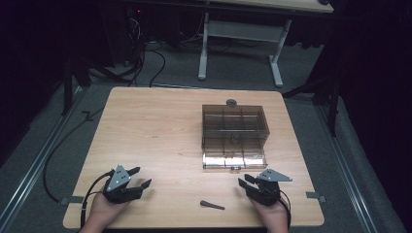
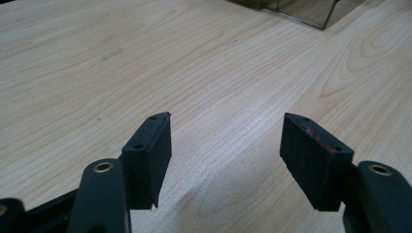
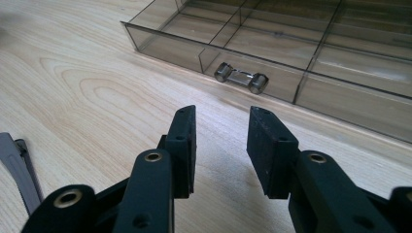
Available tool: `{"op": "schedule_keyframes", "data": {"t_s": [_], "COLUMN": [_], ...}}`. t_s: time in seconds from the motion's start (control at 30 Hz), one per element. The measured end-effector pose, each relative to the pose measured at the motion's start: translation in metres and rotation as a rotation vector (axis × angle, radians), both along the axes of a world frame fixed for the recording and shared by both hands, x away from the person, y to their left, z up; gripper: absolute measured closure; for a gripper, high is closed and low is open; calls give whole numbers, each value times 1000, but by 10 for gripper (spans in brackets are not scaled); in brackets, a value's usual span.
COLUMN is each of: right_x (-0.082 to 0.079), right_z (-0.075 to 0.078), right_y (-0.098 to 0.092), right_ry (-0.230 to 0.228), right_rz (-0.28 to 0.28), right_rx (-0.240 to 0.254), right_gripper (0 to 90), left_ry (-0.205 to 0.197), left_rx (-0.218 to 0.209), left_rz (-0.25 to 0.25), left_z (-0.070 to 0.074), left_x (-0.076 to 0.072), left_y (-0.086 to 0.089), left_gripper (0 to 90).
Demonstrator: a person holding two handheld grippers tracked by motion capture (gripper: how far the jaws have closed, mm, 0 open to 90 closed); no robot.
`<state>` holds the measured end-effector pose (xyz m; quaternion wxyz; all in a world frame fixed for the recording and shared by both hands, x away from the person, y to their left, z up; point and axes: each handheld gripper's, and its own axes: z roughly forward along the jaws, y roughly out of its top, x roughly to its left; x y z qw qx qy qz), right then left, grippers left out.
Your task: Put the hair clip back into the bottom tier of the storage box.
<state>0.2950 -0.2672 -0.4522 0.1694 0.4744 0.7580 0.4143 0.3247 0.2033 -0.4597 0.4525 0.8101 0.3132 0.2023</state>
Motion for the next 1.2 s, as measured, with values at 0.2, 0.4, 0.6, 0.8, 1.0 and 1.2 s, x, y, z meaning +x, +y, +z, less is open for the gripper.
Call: {"op": "schedule_keyframes", "data": {"t_s": [0.2, 0.4, 0.6, 0.8, 1.0, 1.2], "right_x": [-2, -2, -3, -4, -8, -11], "right_z": [-2, -2, -2, -2, 1, 3], "right_y": [5, 7, 10, 16, 25, 34], "right_ry": [-4, -10, -25, -43, -57, -60], "right_rz": [6, 4, 3, 45, 77, 107], "right_rx": [-34, -61, -79, -107, -108, -107], "right_gripper": [603, 583, 566, 540, 539, 536], "left_ry": [-3, -7, -8, -15, -12, -9], "left_rx": [0, -6, -6, 4, 1, 0], "left_rz": [-4, -6, 1, 6, 9, 6], "left_z": [0, 0, 0, 0, 0, 0], "left_x": [0, 0, 0, -1, -2, -1], "left_y": [-1, 0, 0, -1, -1, -1], "left_gripper": [364, 364, 364, 364, 362, 362]}}
